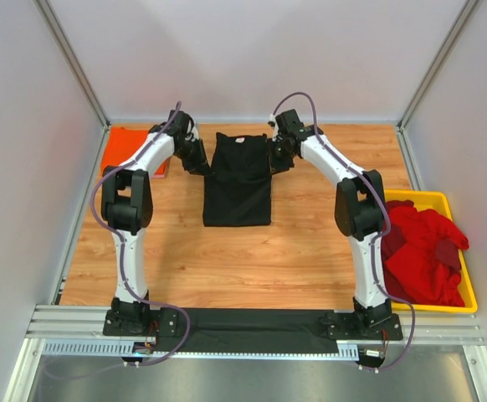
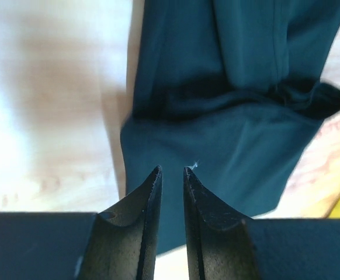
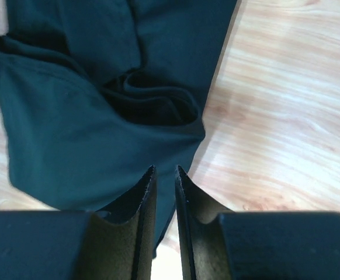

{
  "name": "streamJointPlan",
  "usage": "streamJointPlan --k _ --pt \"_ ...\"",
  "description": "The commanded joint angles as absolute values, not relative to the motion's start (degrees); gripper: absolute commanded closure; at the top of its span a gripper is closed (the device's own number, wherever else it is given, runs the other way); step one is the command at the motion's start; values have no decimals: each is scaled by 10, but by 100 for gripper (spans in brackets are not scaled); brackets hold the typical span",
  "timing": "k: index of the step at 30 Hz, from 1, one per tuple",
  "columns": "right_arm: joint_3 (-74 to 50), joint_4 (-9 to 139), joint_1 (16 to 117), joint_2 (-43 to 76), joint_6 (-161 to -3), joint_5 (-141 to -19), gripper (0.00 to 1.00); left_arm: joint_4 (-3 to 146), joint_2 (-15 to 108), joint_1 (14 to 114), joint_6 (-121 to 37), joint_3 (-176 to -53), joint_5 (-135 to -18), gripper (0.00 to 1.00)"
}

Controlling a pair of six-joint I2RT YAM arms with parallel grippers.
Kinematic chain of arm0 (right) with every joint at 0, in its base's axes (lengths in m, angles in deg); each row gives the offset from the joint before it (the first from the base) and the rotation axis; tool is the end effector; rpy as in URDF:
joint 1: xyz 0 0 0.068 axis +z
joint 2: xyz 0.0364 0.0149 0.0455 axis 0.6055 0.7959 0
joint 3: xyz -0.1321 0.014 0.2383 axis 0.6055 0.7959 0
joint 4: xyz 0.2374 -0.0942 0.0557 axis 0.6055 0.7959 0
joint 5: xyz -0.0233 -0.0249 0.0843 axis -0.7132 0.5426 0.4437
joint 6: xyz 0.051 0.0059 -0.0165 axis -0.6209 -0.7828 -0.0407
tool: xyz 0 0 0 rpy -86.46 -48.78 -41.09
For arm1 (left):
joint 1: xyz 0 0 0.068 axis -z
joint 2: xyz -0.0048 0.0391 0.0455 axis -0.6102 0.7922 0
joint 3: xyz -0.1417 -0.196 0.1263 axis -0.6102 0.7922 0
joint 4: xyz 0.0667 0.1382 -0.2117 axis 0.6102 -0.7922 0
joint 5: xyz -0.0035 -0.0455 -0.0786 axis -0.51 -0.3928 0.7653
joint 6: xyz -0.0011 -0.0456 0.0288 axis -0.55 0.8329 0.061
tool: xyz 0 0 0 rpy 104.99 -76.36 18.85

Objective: Fold and stack the t-shirts

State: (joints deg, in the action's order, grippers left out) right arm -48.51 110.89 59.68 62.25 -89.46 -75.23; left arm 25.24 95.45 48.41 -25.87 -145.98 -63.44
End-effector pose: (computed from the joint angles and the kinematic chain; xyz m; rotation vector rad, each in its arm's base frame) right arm 0.4436 0.1910 0.2255 -0.2649 2.6727 0.4904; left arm 0.4545 -0.0998 0.2071 -0.2776 2.7420 -0.6912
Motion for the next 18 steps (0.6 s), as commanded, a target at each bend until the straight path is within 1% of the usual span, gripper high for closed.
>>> streamJointPlan --k 1,7,13,15,16,17,18 --pt "-524 1094 592 676 -892 -737 80 263 996 482 -277 -1517 -622 72" --pt "-564 1087 576 727 -903 -751 79 251 1061 478 -289 -1602 -607 72" --pt "-564 1094 568 708 -912 -757 78 246 1080 468 -284 -1660 -537 70" --pt "-542 1099 569 670 -919 -761 74 230 1062 467 -288 -1639 -545 70" --pt "-511 1099 569 651 -923 -761 73 227 1033 467 -292 -1624 -554 70" --pt "-487 1097 570 615 -927 -761 70 216 1017 467 -294 -1607 -580 69" --pt "-465 1090 573 592 -929 -761 69 210 1000 467 -297 -1574 -596 69"
